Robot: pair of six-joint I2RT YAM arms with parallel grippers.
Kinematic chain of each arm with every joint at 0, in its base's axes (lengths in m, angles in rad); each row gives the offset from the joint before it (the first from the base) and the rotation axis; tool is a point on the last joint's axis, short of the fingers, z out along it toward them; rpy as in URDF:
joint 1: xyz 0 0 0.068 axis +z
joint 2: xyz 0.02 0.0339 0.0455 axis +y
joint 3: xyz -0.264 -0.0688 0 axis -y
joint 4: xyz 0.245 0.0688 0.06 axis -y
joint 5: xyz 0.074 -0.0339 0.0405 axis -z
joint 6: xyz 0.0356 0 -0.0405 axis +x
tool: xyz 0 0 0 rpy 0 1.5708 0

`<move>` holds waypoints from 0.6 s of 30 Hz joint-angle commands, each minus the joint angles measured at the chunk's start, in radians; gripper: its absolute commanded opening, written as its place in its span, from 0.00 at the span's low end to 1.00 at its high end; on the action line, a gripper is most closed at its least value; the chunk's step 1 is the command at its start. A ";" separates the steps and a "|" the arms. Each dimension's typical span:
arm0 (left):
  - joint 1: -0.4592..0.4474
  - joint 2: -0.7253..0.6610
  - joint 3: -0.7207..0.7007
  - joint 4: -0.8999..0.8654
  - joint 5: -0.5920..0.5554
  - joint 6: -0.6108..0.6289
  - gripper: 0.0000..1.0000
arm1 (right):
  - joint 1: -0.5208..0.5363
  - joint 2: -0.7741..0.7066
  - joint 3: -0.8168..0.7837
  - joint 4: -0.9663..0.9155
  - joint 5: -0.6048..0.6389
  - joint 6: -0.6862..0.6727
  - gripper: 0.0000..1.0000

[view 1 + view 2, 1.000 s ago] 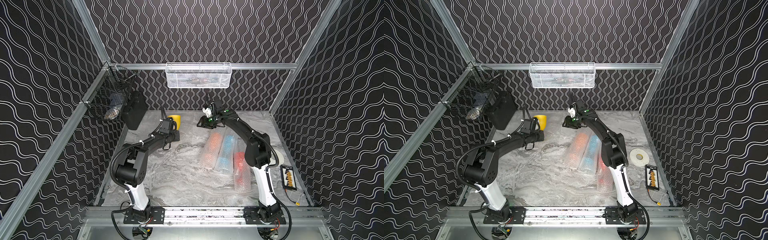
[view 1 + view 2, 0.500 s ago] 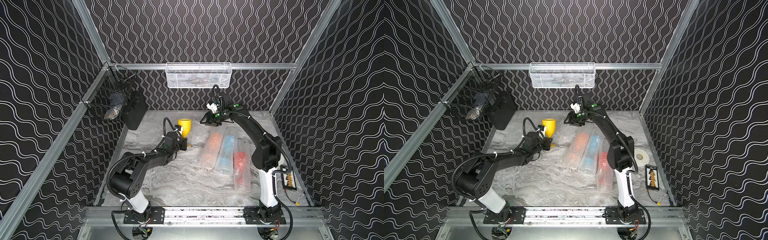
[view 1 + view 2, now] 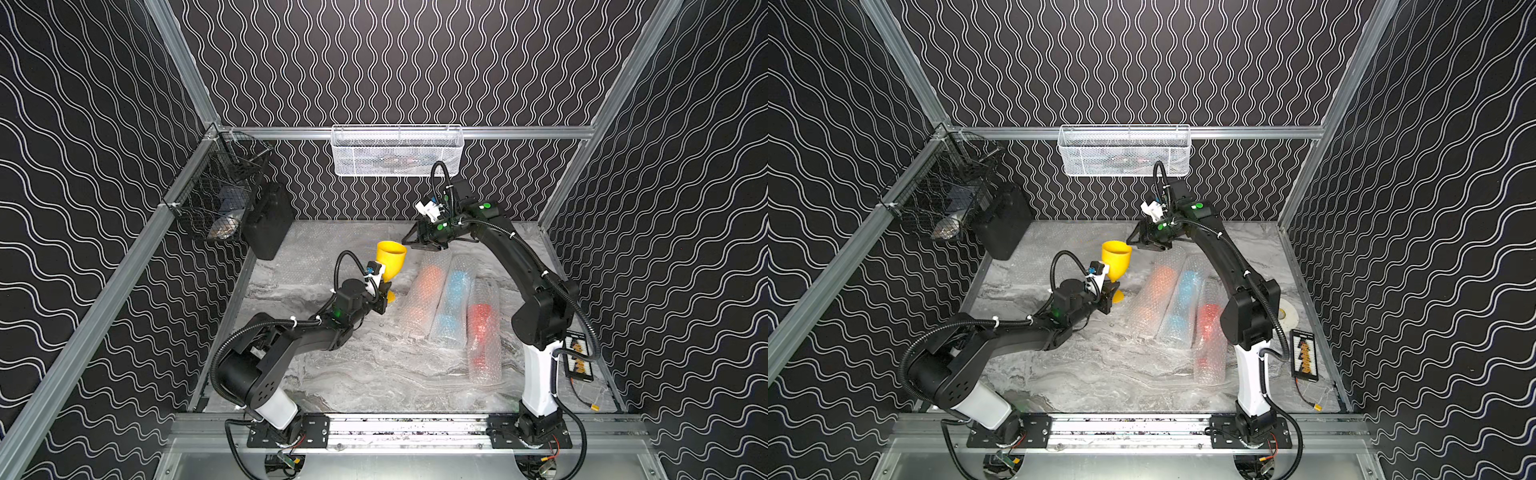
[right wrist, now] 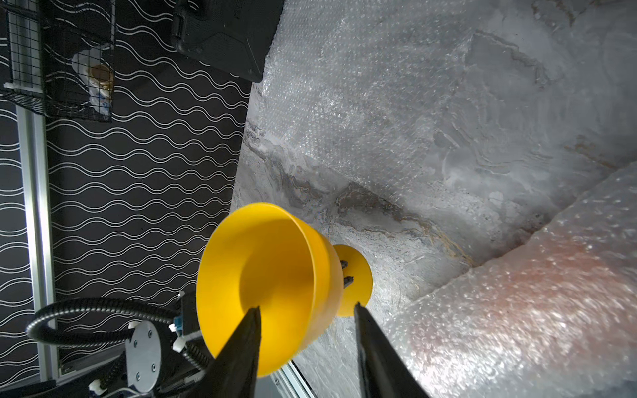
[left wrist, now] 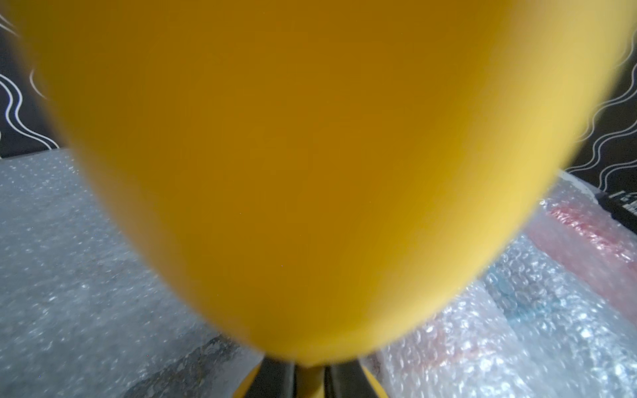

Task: Unpack wine glasses from bubble wrap
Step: Pick up the wine glass from the bubble wrap.

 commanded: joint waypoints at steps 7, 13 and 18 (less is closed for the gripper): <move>-0.029 -0.016 0.026 0.011 -0.089 0.120 0.00 | 0.000 0.008 0.017 -0.098 0.015 -0.044 0.35; -0.038 -0.008 0.046 -0.006 -0.124 0.157 0.00 | 0.002 0.018 0.036 -0.116 0.011 -0.050 0.26; -0.043 0.006 0.062 -0.021 -0.125 0.167 0.00 | 0.002 0.022 0.038 -0.117 0.001 -0.049 0.19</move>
